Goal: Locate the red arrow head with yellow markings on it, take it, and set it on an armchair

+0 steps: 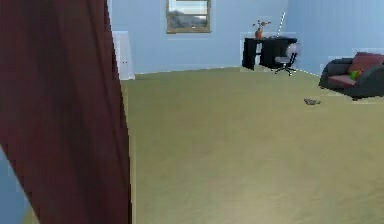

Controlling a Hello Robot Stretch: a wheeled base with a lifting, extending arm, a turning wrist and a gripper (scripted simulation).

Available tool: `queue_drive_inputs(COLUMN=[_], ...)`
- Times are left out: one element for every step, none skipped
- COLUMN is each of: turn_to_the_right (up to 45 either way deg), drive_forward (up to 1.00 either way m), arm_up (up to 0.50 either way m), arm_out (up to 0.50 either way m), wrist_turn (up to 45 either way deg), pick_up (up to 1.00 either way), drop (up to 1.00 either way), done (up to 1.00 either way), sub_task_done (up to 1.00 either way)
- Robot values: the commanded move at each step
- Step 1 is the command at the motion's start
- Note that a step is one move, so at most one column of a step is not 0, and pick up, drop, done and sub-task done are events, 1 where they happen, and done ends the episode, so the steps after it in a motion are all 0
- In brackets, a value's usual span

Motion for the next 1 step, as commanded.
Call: queue_drive_inputs(turn_to_the_right=[15.0], drive_forward=[0.0], arm_up=[0.0], arm_out=[0.0], wrist_turn=[0.0], pick_up=[0.0], drop=[0.0], done=[0.0], sub_task_done=[0.0])
